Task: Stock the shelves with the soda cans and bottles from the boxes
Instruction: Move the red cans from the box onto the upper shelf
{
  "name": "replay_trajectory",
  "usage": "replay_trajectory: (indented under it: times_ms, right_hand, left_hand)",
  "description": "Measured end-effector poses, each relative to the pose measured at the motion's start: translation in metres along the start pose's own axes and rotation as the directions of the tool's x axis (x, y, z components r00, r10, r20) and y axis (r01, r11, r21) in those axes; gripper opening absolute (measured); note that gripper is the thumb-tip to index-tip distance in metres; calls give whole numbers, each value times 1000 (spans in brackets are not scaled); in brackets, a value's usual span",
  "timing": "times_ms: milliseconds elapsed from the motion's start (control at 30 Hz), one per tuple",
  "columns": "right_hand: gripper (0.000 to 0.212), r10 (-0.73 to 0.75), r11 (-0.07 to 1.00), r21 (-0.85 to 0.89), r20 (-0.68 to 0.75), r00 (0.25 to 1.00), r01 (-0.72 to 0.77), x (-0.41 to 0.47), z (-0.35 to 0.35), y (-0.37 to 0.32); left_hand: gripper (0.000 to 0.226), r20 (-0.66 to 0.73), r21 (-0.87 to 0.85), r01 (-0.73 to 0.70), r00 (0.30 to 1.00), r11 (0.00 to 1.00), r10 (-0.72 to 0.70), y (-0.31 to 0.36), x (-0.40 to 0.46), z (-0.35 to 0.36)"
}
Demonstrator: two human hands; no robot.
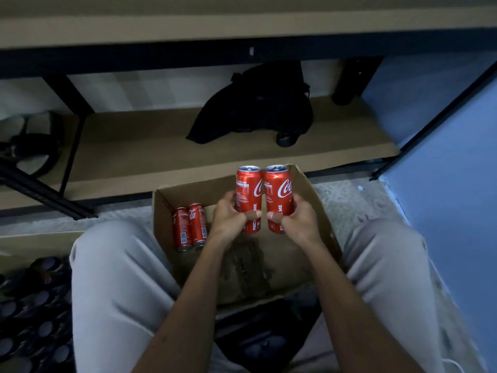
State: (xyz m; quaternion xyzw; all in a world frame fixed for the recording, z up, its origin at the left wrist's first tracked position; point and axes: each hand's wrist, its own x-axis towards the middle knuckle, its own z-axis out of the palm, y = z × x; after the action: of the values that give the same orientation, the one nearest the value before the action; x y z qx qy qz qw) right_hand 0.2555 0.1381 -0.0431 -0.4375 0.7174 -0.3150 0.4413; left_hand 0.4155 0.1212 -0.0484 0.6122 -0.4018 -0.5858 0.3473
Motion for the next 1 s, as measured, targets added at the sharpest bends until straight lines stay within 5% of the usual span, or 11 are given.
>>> replay_trajectory:
  times_ms: [367, 1000]
  right_hand:
    - [65, 108, 992, 64, 2, 994, -108, 52, 11, -32]
    - [57, 78, 978, 188, 95, 992, -95, -38, -141, -276]
  left_hand:
    - [67, 17, -7, 72, 997, 997, -72, 53, 49, -4]
    - [69, 117, 28, 55, 992, 998, -58, 311, -64, -12]
